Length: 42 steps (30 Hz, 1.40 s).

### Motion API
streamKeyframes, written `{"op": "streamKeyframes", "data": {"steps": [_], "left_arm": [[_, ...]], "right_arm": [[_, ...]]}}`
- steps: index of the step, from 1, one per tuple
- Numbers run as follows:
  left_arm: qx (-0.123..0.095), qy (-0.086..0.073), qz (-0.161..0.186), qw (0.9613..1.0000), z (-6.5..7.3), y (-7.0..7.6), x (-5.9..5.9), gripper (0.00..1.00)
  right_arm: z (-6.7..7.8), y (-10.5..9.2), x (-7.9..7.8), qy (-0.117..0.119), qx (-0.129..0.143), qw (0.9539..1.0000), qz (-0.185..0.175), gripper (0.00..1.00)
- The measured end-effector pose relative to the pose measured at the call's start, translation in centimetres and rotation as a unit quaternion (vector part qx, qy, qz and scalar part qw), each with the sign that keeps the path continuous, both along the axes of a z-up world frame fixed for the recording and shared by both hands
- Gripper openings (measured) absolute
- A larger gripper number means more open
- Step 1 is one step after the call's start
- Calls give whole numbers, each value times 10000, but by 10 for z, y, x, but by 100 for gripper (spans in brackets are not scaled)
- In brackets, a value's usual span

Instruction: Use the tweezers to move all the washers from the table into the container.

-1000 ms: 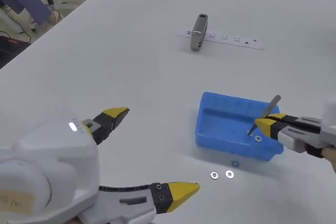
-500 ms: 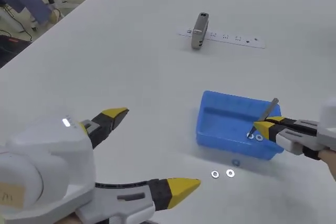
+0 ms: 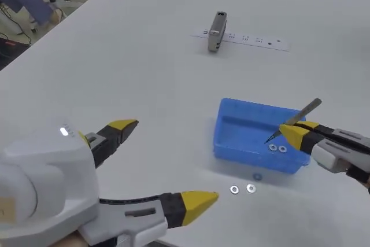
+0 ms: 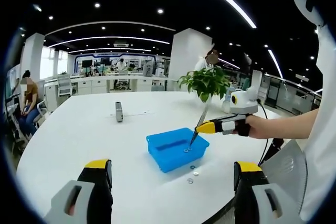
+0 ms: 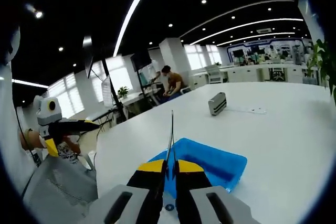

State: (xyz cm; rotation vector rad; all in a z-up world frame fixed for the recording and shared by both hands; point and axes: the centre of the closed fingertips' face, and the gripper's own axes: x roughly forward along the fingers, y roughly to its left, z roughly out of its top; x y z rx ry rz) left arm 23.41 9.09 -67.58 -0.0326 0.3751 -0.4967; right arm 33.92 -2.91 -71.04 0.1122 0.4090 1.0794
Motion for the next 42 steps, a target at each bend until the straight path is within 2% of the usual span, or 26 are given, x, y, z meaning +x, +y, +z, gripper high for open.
{"op": "streamKeyframes", "data": {"steps": [2, 4, 7, 11, 13, 17, 23, 29, 33, 34, 42], "left_arm": [[-8, 9, -22, 10000, 0, -2, 0, 99], [-5, 15, -56, 10000, -1, -4, 1, 99], [-1, 21, -94, 10000, -1, -6, 1, 99], [24, 34, -109, 9999, -2, -5, 1, 99], [42, 50, -92, 9999, -3, -4, 0, 99], [46, 75, -61, 9999, -4, -1, -1, 99], [32, 98, -20, 9999, -5, 0, -2, 99], [38, 97, -34, 9999, -5, 1, -2, 99], [43, 93, -28, 9999, -5, 2, -2, 99], [37, 96, -30, 9999, -5, 1, -2, 99], [28, 97, -38, 9999, -5, 0, -3, 99]], "right_arm": [[0, 4, -11, 84, 104, 9997, 186, 4], [-5, 7, -20, 127, 56, 9995, 296, 4], [-26, 7, -30, 195, -309, 9985, 409, 4], [-45, 8, -32, 189, -630, 9970, 405, 4], [-54, 6, -30, 45, -944, 9946, 420, 4], [-64, 8, -30, -166, -1279, 9901, 553, 4], [-69, 14, -32, -186, -1357, 9885, 646, 4], [-68, 11, -28, -372, -1463, 9866, 618, 4], [-70, 9, -26, -361, -1478, 9866, 591, 4], [-71, 8, -26, -420, -1484, 9862, 605, 4], [-70, 12, -34, -243, -1345, 9877, 759, 4]]}}
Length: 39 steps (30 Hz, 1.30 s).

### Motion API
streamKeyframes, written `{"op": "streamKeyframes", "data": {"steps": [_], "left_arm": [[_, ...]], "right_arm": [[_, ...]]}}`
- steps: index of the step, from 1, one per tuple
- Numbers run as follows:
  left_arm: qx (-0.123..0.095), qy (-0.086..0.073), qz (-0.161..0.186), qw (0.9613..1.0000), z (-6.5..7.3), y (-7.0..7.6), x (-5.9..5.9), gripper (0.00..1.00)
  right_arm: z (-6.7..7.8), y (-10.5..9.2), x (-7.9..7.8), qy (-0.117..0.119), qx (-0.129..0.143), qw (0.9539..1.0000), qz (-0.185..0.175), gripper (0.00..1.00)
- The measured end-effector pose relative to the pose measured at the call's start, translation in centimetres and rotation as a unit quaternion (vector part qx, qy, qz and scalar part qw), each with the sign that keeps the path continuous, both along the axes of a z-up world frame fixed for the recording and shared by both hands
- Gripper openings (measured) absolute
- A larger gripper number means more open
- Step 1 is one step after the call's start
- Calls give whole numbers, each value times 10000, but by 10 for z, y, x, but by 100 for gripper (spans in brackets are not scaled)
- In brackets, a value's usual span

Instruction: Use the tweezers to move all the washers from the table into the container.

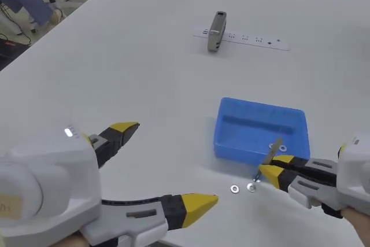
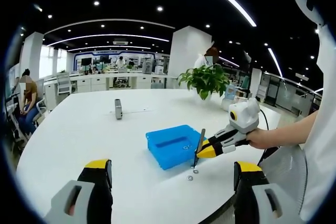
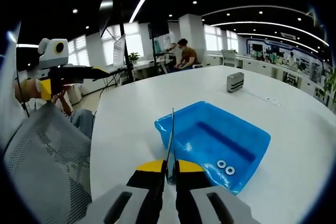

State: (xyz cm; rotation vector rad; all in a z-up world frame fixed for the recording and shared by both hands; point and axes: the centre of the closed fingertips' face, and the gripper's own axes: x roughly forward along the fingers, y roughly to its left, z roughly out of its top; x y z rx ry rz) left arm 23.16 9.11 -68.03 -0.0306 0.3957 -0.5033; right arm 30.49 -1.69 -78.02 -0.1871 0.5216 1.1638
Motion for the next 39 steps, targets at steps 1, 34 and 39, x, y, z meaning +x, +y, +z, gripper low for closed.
{"op": "streamKeyframes", "data": {"steps": [1, 34, 39], "left_arm": [[-2, -2, -1, 10000, 0, 0, 0, 99], [17, -25, -50, 10000, 1, -2, -2, 99], [21, -29, -23, 10000, 1, 0, -2, 99]], "right_arm": [[0, 0, -1, 11, 1, 10000, 23, 4], [1, 8, -21, 92, 86, 9999, 63, 4], [1, 4, -25, -42, -33, 9999, 100, 4]]}}
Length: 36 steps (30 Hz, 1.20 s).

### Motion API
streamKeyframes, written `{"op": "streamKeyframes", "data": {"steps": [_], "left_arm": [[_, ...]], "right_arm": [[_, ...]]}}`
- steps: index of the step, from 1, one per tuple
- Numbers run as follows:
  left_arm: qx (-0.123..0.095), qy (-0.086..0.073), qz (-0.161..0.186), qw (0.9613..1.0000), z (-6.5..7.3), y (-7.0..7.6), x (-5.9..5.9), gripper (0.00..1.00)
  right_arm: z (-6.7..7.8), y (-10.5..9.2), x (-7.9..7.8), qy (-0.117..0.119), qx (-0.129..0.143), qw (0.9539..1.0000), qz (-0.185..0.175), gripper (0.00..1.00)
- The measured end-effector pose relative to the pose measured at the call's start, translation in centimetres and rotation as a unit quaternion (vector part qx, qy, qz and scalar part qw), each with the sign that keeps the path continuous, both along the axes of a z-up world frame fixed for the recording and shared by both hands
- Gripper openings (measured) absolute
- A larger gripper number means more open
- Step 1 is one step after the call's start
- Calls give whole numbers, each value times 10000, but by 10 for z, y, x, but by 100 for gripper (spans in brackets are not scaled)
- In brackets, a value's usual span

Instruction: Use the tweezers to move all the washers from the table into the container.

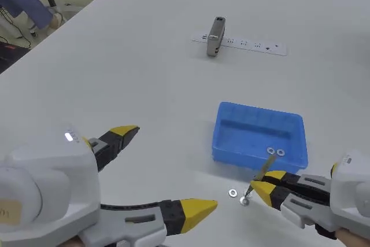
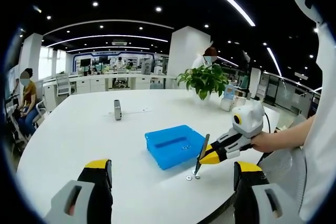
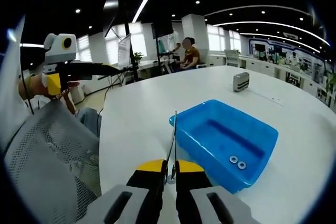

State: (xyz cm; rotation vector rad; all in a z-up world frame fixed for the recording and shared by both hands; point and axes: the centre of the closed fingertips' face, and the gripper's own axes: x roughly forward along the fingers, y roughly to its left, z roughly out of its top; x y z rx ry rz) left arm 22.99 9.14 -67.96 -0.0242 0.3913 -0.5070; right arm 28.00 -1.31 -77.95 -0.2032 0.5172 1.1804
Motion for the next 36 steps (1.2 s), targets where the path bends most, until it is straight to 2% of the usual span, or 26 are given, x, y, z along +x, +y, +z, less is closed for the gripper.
{"op": "streamKeyframes", "data": {"steps": [1, 3, 5, 10, 13, 19, 21, 22, 27, 30, 34, 36], "left_arm": [[1, -2, 2, 10000, 0, 0, 0, 99], [10, 6, -7, 10000, -1, 0, 0, 99], [23, 9, -13, 10000, -1, -1, -1, 99], [6, 3, -36, 10000, -1, -2, 0, 99], [14, -9, -25, 10000, 0, 0, 0, 99], [9, 14, -4, 10000, -2, 1, -1, 99], [18, 24, -16, 10000, -2, 0, -1, 99], [29, 26, -14, 10000, -2, 1, -1, 99], [8, 20, -4, 10000, -2, 0, -1, 99], [18, 10, -9, 10000, -1, 0, -2, 99], [-44, -69, -46, 10000, 5, -1, -5, 99], [-32, -63, -124, 9999, 5, -2, -8, 99]], "right_arm": [[0, -1, 0, -50, -37, 10000, 7, 4], [1, -3, 1, -526, -313, 9980, 161, 3], [0, -5, 1, -662, -520, 9963, 183, 3], [0, -7, 6, -468, -442, 9979, 90, 3], [6, -8, 10, -240, -126, 9996, -117, 4], [2, -8, 7, -88, -130, 9999, -52, 4], [-2, -8, 4, -146, -269, 9995, 8, 4], [1, -8, 5, -224, -261, 9994, -2, 4], [1, -6, 4, -299, -309, 9990, 70, 4], [0, -7, 4, -424, -419, 9981, 138, 2], [0, -9, 4, -293, -379, 9988, -52, 1], [0, -11, 6, -196, -279, 9989, -310, 1]]}}
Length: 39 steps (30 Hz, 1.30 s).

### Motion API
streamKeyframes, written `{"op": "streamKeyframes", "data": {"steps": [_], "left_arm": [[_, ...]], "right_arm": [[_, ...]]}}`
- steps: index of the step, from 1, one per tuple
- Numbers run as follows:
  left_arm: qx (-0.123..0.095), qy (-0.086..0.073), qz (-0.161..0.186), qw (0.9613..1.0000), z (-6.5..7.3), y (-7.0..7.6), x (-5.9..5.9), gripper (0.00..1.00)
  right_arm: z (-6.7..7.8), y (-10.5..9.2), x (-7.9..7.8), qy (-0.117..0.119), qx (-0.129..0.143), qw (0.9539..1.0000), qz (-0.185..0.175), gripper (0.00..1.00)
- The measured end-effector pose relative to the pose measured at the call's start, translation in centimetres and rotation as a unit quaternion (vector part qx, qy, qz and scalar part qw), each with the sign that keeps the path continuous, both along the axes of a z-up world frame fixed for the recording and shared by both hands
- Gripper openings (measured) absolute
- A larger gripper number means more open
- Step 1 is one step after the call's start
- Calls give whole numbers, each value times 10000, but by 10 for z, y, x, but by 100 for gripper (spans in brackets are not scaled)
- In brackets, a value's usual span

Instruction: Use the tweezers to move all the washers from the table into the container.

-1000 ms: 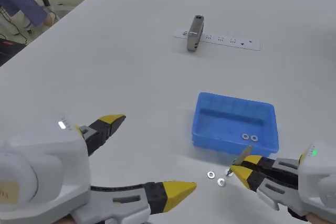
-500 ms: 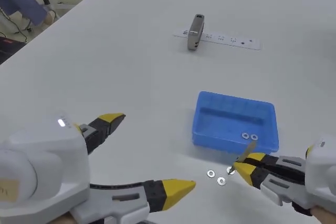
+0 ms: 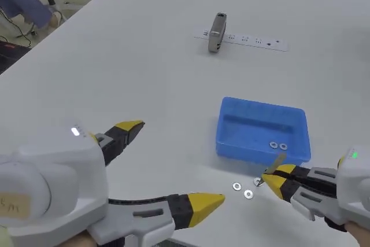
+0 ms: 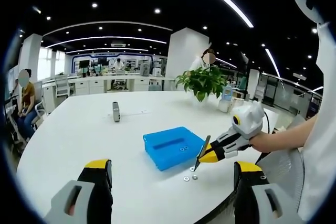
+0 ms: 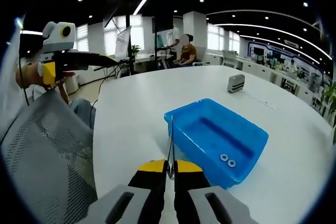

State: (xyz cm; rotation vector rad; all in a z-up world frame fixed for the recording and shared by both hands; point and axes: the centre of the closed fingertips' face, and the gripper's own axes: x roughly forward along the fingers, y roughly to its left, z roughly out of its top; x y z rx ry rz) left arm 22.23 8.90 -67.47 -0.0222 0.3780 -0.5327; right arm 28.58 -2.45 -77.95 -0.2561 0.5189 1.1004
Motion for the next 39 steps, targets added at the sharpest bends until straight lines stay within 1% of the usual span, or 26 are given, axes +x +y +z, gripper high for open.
{"op": "streamKeyframes", "data": {"steps": [1, 3, 4, 5, 7, 8, 9, 10, 12, 14, 16, 17, 18, 20, 21, 23, 26, 28, 29, 33, 37, 39], "left_arm": [[5, 5, -57, 10000, 0, -1, -2, 99], [13, -13, -165, 9999, 1, -1, -5, 99], [7, -38, -237, 9997, 2, -1, -7, 99], [2, -55, -285, 9996, 3, -1, -8, 99], [17, -71, -375, 9993, 4, 0, -10, 99], [46, -102, -451, 9989, 5, 1, -12, 99], [57, -131, -497, 9987, 6, 2, -14, 99], [81, -166, -550, 9983, 6, 5, -16, 99], [114, -176, -603, 9980, 4, 11, -18, 99], [148, -169, -614, 9979, 1, 18, -20, 99], [129, -172, -610, 9979, 1, 23, -20, 99], [83, -193, -595, 9980, 1, 27, -19, 99], [41, -183, -590, 9981, 0, 29, -18, 99], [-68, -158, -522, 9985, -2, 33, -12, 99], [-141, -152, -479, 9986, -2, 35, -9, 99], [-285, -136, -374, 9988, -3, 36, -2, 99], [-386, -106, -355, 9986, -3, 34, 3, 99], [-376, -135, -398, 9984, -3, 31, 5, 99], [-374, -123, -429, 9983, -4, 30, 5, 99], [-295, -69, -535, 9981, -7, 25, 4, 99], [-334, -79, -575, 9978, -5, 23, 3, 99], [-306, -71, -596, 9977, -6, 22, 3, 99]], "right_arm": [[0, -2, 1, 10, 20, 10000, -85, 1], [5, -5, 3, -45, 109, 9996, -260, 1], [9, -6, 4, -29, 183, 9994, -309, 1], [17, -5, 4, -34, 374, 9984, -415, 1], [21, -6, 4, 17, 474, 9979, -446, 2], [20, -6, 3, 86, 494, 9978, -440, 2], [18, -7, 4, 64, 477, 9977, -478, 3], [17, -8, 5, 90, 463, 9974, -548, 3], [15, -7, 4, 195, 520, 9966, -603, 3], [13, -5, 6, 245, 508, 9959, -705, 4], [13, -2, 6, 264, 499, 9957, -734, 4], [12, 0, 5, 248, 464, 9958, -744, 4], [11, 2, 6, 246, 444, 9959, -746, 4], [7, 4, 6, 302, 421, 9959, -743, 4], [5, 5, 6, 321, 365, 9961, -739, 4], [2, 5, 5, 315, 252, 9968, -694, 4], [3, 8, 2, 362, 292, 9969, -635, 4], [3, 9, 0, 307, 248, 9974, -606, 4], [3, 10, -1, 289, 230, 9977, -569, 4], [3, 11, -2, 304, 235, 9980, -500, 4], [3, 12, -4, 310, 234, 9979, -518, 4], [3, 12, -4, 293, 211, 9980, -528, 4]]}}
